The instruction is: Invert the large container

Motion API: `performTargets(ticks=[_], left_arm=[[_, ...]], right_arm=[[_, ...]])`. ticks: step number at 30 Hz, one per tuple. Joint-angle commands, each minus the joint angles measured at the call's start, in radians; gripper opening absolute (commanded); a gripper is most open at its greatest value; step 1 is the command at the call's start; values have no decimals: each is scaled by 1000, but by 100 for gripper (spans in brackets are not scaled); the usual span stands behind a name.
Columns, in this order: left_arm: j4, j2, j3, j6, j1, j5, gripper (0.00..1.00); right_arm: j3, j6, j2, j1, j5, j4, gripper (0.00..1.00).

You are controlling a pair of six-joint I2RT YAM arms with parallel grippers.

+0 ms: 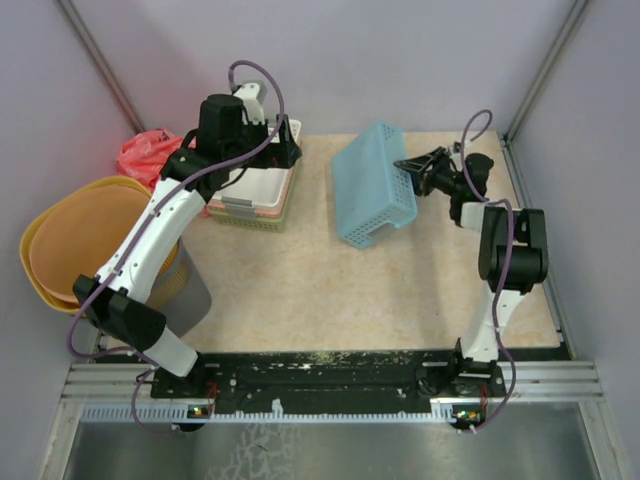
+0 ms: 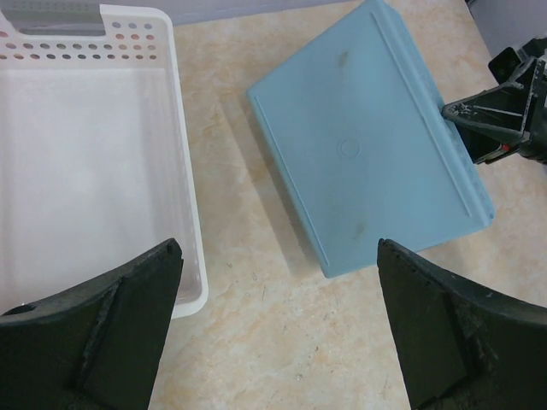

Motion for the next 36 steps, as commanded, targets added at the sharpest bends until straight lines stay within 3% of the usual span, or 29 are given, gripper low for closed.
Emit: performTargets(ticks=[1, 6, 10, 15, 19, 21, 26, 29, 32, 36], left_arm=[[10, -17, -1, 4, 4, 28, 100], [18, -17, -15, -3, 5, 45, 99], [23, -12, -26, -8, 5, 61, 99], [24, -3, -19, -4, 4, 65, 99], [18, 8, -10, 2, 5, 49, 99], [6, 12, 2, 5, 5, 29, 99], [-1, 0, 5, 5, 5, 11, 99], [-7, -11, 7, 6, 4, -4, 99], [-9, -25, 2, 8, 6, -11, 99], [-8, -28, -9, 9, 7, -3, 99]], right_arm=[[25, -341, -125, -83, 66, -448, 51], [160, -671, -204, -189, 369, -994, 59], [245, -818, -270, -198, 709, -1236, 65], [248, -877, -394, -145, 872, -1250, 66], [263, -942, -437, 75, 845, -1170, 64], [294, -957, -412, 203, 825, -1151, 61], [439, -963, -213, 422, 773, -1179, 42], [500, -955, -107, 471, 732, -1209, 34], [525, -962, -41, 477, 747, -1260, 32], [584, -1062, 23, 469, 945, -1386, 33]])
